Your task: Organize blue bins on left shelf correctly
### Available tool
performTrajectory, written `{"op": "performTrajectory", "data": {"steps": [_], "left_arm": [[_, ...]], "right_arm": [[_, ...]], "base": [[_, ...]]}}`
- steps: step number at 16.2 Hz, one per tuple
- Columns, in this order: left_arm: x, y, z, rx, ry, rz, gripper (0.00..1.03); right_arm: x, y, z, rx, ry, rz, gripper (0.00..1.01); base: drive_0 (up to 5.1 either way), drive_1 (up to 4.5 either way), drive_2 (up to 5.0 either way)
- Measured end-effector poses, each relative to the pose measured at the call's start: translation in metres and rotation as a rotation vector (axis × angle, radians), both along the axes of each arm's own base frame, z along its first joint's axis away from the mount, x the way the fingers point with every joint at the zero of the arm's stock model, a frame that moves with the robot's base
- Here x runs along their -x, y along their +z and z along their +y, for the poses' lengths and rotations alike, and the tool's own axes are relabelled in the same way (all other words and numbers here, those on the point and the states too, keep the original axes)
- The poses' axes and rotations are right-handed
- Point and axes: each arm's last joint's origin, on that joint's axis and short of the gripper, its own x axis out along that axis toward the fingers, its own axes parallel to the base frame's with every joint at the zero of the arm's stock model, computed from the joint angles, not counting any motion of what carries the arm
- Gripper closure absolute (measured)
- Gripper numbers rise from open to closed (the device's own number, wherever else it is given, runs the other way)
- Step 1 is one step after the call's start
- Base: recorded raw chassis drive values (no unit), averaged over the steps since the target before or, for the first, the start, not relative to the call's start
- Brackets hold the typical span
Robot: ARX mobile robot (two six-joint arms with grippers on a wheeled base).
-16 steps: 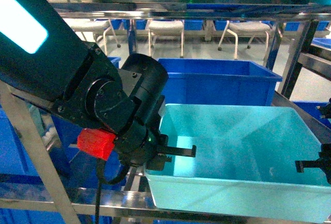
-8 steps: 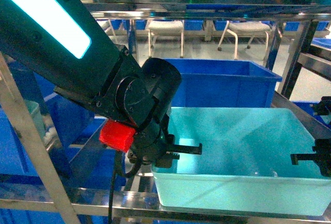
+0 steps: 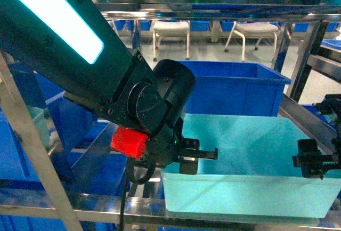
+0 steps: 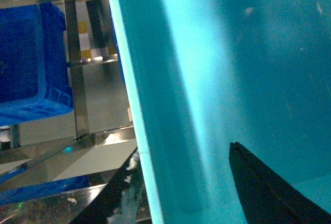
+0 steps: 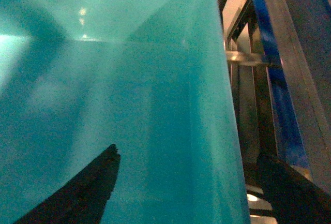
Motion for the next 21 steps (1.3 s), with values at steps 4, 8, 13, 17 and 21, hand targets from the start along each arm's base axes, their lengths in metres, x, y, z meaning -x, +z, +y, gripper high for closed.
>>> {"op": "performTrajectory", "data": {"steps": [4, 8, 13, 17, 21], "left_arm": [[-0.001, 0.026, 0.009, 0.063, 0.016, -0.1, 0.15], [0.015, 0.052, 0.025, 0.091, 0.012, -0.206, 0.05], [0.106, 0.077, 0.062, 0.095, 0.02, -0.277, 0.05], [0.186, 0.095, 0.104, 0.05, 0.131, -0.353, 0.05], [0.241, 0.133, 0.117, 0.016, 0.182, -0.532, 0.05]], "right_arm": [[-0.001, 0.033, -0.001, -0.009, -0.071, -0.217, 0.04], [0.027, 0.055, 0.002, 0.002, -0.072, -0.315, 0.03], [0.112, 0.074, -0.01, 0.021, 0.034, -0.358, 0.03], [0.166, 0.104, -0.023, 0.011, 0.048, -0.395, 0.03], [0.204, 0.14, -0.027, 0.024, 0.056, -0.501, 0.03]], "base": [[0.0, 0.0, 0.0], [0.0, 0.0, 0.0], [0.0, 0.0, 0.0], [0.0, 0.0, 0.0], [0.0, 0.0, 0.0]]}}
